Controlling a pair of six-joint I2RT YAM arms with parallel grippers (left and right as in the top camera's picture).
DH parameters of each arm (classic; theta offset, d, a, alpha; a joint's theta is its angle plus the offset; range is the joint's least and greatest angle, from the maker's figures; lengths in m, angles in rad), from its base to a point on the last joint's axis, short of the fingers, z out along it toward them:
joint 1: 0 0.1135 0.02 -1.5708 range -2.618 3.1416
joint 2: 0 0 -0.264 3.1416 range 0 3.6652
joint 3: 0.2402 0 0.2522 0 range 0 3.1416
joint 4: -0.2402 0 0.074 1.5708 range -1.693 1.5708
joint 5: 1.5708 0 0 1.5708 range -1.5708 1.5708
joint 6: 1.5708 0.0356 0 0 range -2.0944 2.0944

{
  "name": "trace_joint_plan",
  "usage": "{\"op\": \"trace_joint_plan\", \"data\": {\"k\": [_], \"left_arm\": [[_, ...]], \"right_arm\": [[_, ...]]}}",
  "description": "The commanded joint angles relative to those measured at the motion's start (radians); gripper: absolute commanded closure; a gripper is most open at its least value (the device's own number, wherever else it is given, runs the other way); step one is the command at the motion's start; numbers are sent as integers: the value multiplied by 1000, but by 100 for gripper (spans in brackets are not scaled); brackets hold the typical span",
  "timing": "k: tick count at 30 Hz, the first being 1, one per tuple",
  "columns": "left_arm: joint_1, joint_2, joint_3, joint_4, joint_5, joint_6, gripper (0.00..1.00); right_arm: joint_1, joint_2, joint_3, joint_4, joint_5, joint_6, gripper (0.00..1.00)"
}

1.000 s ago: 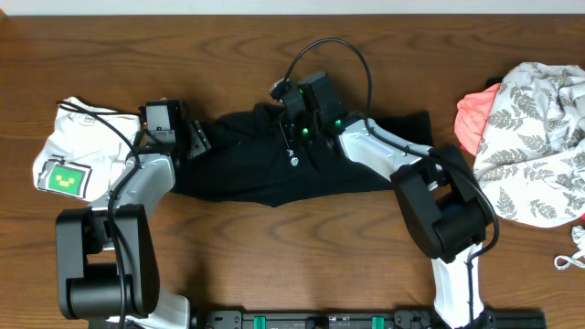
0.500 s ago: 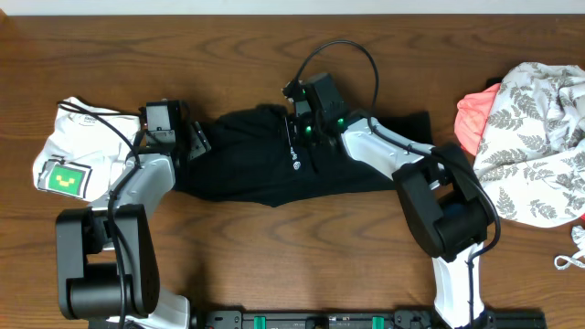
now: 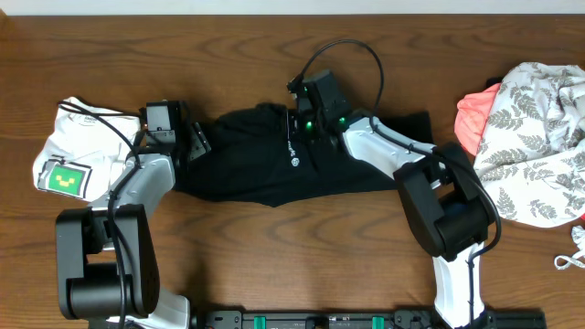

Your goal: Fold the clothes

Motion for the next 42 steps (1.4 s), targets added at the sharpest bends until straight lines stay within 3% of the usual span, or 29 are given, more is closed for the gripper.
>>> {"op": "trace_joint_plan", "data": {"k": [1, 9, 13, 18, 22, 35, 38, 42], "left_arm": [[5, 11, 3, -4, 0, 13, 21], [5, 12, 3, -7, 0, 13, 21], [5, 12, 3, -7, 0, 13, 21], [5, 12, 3, -7, 0, 13, 21], [5, 12, 3, -7, 0, 13, 21], [5, 12, 3, -6, 0, 13, 21], [5, 12, 3, -6, 0, 13, 21], [5, 12, 3, -7, 0, 13, 21]], "right_arm": [[-11, -23, 15, 23, 14, 19, 81], [-11, -23, 15, 40, 19, 4, 79], [-11, -23, 15, 45, 30, -50, 72], [0, -23, 18, 114, -17, -329, 70], [9, -23, 20, 85, -16, -414, 70], [44, -5, 20, 80, 30, -457, 68], [53, 6, 20, 83, 47, -457, 72], [55, 17, 20, 101, 48, -441, 95]]}}
